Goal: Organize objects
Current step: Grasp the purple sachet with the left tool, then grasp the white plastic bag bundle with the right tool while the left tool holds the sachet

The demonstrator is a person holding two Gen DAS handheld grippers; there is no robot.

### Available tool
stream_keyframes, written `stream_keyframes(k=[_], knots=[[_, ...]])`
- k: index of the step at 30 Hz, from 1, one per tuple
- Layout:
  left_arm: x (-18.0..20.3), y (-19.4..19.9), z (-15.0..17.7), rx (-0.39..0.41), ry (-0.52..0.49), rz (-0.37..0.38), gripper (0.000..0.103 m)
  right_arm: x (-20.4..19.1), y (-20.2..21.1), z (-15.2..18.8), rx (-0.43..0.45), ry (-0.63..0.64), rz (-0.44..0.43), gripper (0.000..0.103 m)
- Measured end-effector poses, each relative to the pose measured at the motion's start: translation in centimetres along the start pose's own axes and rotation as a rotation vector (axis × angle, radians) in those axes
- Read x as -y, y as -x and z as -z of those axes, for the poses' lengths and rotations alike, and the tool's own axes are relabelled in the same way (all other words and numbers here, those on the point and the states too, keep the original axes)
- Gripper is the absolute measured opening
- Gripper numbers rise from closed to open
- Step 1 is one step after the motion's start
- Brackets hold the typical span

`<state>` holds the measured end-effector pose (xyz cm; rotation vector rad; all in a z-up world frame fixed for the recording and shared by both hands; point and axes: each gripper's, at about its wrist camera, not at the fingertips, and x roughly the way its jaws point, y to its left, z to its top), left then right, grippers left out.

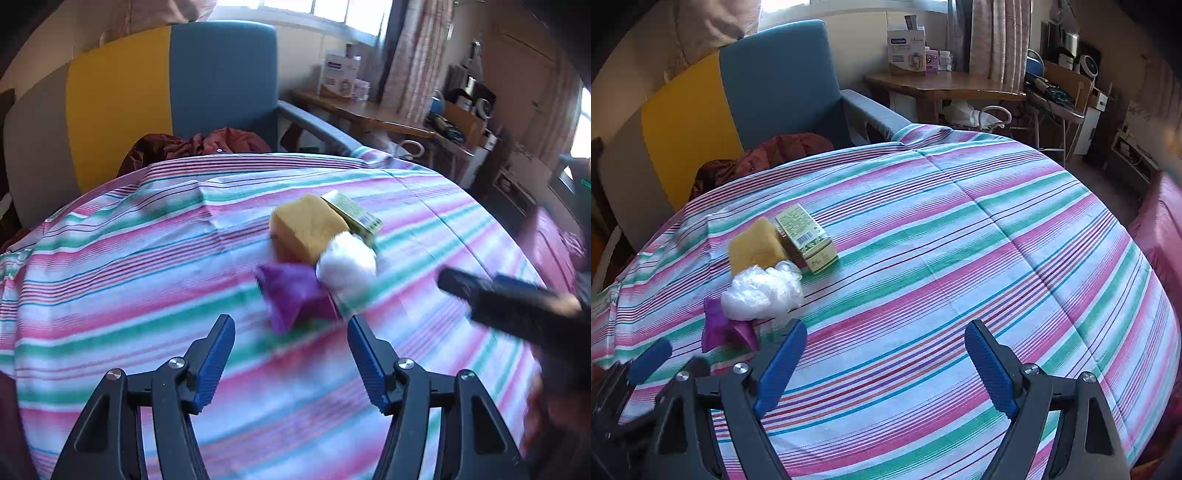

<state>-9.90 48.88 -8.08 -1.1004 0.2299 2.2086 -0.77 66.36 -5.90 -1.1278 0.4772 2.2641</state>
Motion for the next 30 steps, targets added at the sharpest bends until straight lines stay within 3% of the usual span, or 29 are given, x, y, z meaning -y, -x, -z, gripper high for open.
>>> stream_keyframes(k=[5, 8, 11, 12, 19, 30], knots=[[0.6, -2.8, -1.1, -0.014, 0.049, 0.016, 0.064, 0.1, -0.3, -0.2, -0.007, -0.017, -0.013, 0.088], [1.3, -3.5, -1.2, 0.026, -0.006, -0.031, 0.063, 0.0, -0.3, -0.2, -0.006, -0.019, -0.02, 0.088], [1.6, -3.9, -0.2, 0.073, -0.084, -0.074, 0.049, -0.1, -0.1, -0.2, -0.001, -0.013, -0.026, 0.088], [1.5, -4.0, 0.0, 0.077, -0.097, -0.073, 0.049, -0.2, -0.1, -0.2, 0.0, -0.009, -0.025, 0.088], [-0.8, -3.2, 0.3, 0.106, -0.018, -0.025, 0.041, -0.7, -0.5, -0.1, -0.013, 0.004, -0.035, 0.088], [-5.4, -0.2, 2.9, 0.137, 0.078, -0.062, 0.037, -1.9, -0.8, 0.4, -0.013, 0.037, -0.081, 0.088]])
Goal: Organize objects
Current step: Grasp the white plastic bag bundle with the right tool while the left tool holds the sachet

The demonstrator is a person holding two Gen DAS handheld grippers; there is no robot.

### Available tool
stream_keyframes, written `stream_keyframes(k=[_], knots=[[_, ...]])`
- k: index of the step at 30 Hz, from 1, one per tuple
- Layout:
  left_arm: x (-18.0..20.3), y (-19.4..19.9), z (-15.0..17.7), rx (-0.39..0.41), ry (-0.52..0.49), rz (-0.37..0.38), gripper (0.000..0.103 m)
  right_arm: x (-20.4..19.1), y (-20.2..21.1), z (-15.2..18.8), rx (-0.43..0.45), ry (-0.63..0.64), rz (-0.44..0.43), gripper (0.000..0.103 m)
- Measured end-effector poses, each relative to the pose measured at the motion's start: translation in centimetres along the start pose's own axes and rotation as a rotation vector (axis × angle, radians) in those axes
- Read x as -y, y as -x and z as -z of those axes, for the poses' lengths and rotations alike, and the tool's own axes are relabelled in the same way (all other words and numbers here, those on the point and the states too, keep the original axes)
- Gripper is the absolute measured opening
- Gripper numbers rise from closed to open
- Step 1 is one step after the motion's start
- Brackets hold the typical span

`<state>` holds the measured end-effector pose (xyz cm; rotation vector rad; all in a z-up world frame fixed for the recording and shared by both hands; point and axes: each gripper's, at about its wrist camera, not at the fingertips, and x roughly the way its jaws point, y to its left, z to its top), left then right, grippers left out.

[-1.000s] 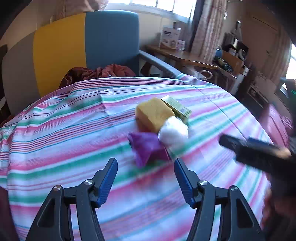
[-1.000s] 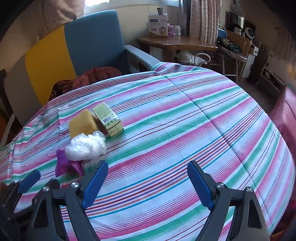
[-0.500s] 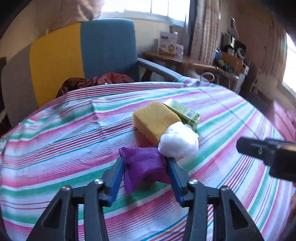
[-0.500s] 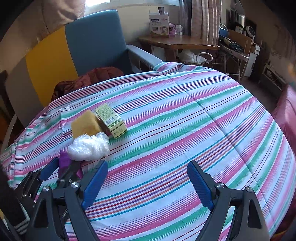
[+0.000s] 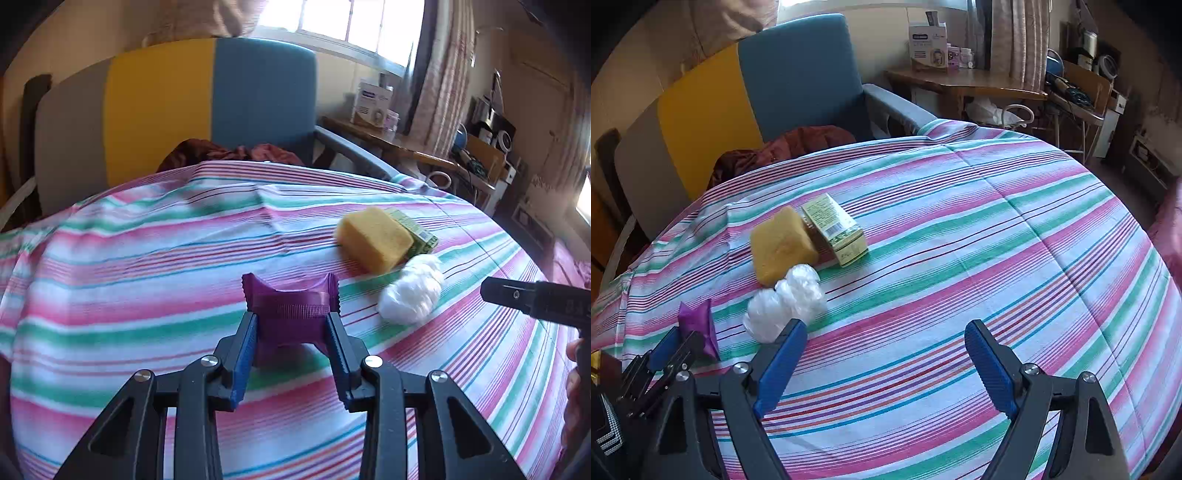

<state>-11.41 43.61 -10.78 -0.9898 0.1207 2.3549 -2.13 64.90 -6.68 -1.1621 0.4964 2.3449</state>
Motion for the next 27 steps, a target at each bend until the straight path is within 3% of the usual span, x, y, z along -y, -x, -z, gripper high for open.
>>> stream_keyframes(k=[6, 12, 21, 24, 27], knots=[[-2.2, 1.9, 1.3, 0.008, 0.039, -0.016, 0.037, -0.9, 0.0, 0.1, 0.006, 0.007, -0.073, 0.088], [-3.2, 3.0, 2.2, 0.017, 0.054, -0.047, 0.037, -3.0, -0.2, 0.5, 0.014, 0.002, -0.206, 0.099], [-1.8, 3.0, 2.5, 0.013, -0.036, -0.099, 0.036, -7.4, -2.9, 0.2, 0.055, 0.169, -0.123, 0.098], [-1.6, 2.9, 2.6, 0.01, -0.045, -0.106, 0.036, -7.0, -4.4, 0.3, 0.029, 0.163, -0.125, 0.089], [-1.5, 2.9, 2.7, 0.008, -0.049, -0.11, 0.036, -6.3, -5.4, 0.2, -0.015, 0.137, -0.172, 0.063]])
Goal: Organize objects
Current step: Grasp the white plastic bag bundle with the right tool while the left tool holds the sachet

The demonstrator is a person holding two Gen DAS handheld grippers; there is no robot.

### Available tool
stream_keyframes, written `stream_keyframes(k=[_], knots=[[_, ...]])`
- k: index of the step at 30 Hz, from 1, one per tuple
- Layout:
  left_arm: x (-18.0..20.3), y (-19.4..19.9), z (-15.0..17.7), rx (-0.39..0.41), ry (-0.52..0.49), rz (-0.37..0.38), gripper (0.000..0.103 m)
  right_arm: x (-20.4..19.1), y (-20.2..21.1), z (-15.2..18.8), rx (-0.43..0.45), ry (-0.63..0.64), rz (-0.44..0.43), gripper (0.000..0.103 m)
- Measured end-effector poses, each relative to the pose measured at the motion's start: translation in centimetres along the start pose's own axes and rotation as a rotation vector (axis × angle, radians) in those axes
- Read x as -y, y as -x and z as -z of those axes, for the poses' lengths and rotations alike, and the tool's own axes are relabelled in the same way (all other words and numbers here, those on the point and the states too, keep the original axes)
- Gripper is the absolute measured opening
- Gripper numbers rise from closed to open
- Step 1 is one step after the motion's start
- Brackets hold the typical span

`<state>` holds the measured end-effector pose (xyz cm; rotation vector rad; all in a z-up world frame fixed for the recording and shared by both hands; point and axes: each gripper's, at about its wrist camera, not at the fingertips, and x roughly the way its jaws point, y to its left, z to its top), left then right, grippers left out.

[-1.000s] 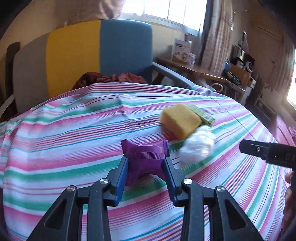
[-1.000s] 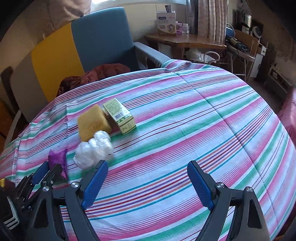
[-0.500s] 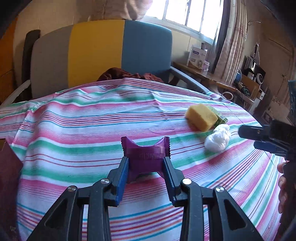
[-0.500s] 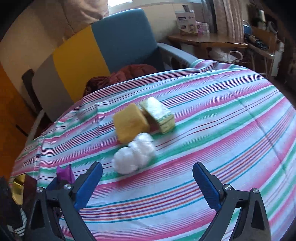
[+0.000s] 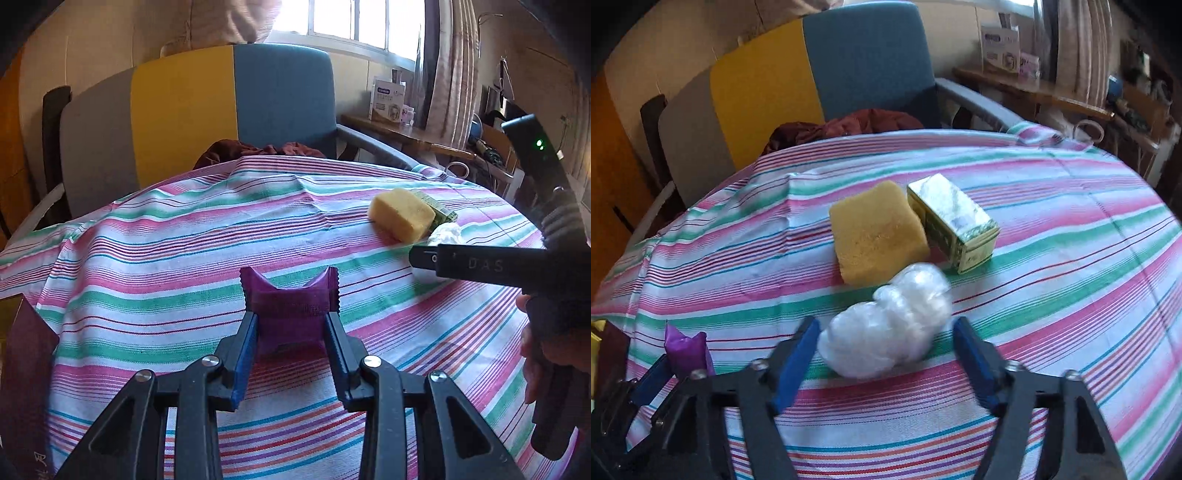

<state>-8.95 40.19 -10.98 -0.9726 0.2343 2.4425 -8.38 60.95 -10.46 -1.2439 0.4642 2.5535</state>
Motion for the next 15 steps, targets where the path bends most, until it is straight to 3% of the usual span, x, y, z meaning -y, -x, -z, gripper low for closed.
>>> stream_keyframes(k=[3, 15], knots=[[-0.1, -0.1, 0.1, -0.003, 0.005, 0.005, 0.036, -0.3, -0.1, 0.2, -0.011, 0.018, -0.007, 0.049], [0.0, -0.1, 0.3, -0.002, -0.003, -0.002, 0.036, -1.4, 2.9, -0.3, -0.003, -0.014, -0.061, 0.046]])
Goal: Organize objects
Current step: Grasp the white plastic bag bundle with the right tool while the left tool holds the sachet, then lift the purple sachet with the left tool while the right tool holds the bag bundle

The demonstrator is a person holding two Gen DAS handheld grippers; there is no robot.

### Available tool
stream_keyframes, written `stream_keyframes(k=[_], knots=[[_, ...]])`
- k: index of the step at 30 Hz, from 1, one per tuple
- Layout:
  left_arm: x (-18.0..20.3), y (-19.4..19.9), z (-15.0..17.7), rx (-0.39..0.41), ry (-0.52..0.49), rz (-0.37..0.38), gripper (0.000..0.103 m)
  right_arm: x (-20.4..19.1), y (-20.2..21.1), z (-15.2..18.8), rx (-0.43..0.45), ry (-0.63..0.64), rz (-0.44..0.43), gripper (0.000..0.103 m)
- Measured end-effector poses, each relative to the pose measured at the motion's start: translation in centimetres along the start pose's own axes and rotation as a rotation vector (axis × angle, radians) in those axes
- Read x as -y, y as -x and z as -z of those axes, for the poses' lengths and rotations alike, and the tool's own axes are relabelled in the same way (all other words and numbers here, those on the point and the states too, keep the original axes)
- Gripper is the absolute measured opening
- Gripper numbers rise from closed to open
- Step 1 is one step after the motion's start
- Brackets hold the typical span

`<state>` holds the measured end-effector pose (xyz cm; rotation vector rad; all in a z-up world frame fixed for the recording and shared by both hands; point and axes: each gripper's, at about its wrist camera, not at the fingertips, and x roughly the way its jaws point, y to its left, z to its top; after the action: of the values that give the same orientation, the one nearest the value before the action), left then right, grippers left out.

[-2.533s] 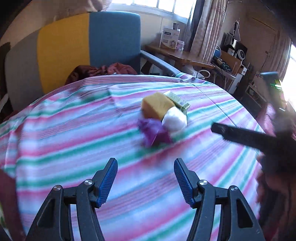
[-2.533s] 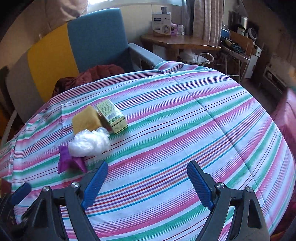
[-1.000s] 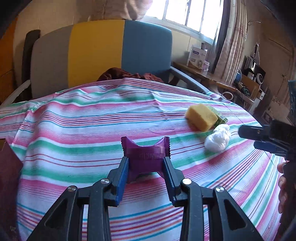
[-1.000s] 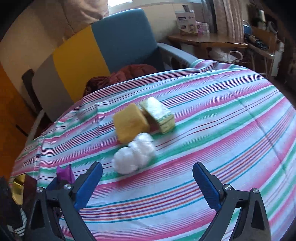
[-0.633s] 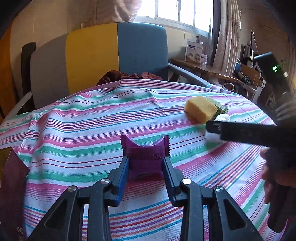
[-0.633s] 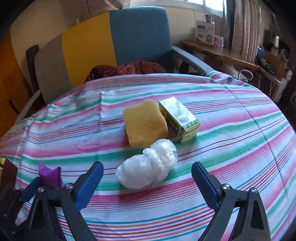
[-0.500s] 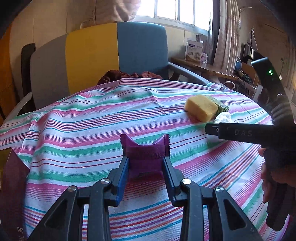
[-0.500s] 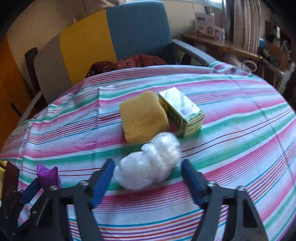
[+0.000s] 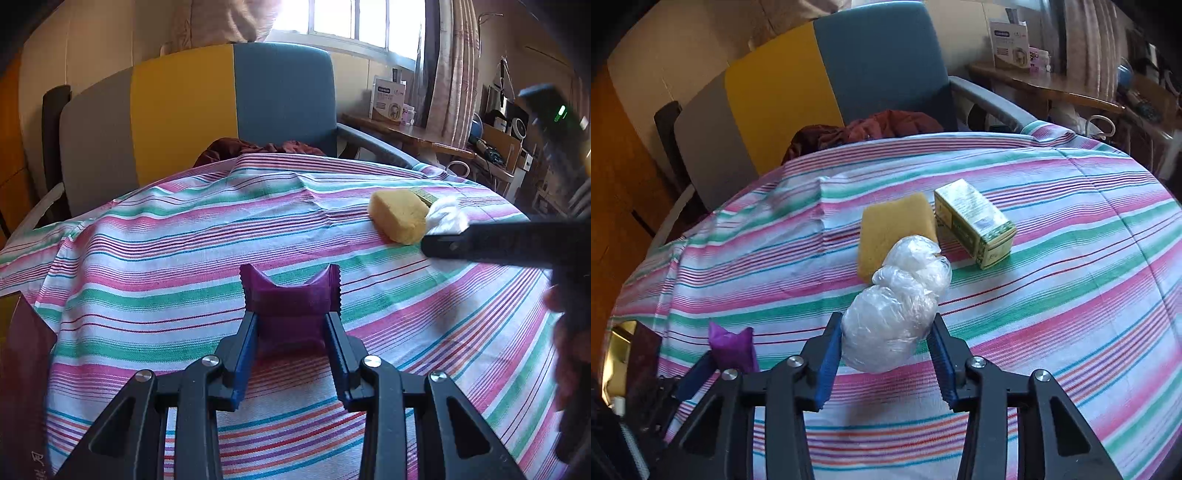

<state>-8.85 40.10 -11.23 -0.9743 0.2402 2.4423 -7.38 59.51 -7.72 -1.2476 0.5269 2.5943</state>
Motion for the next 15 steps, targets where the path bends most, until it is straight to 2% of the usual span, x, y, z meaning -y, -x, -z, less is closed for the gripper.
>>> stream_keyframes(k=[3, 7, 11, 15], knots=[[0.1, -0.1, 0.0, -0.001, -0.003, -0.003, 0.036, -0.4, 1.9, 0.2, -0.023, 0.002, 0.025, 0.046], [0.1, -0.1, 0.0, -0.002, -0.004, -0.005, 0.036, -0.5, 4.5, 1.9, -0.078, -0.085, 0.015, 0.046], [0.0, -0.1, 0.0, -0.002, 0.001, -0.001, 0.036, -0.8, 6.3, 4.6, -0.053, -0.141, -0.001, 0.046], [-0.1, -0.1, -0.1, -0.005, 0.006, 0.003, 0.036, -1.0, 5.3, 6.1, -0.028, -0.127, -0.002, 0.046]])
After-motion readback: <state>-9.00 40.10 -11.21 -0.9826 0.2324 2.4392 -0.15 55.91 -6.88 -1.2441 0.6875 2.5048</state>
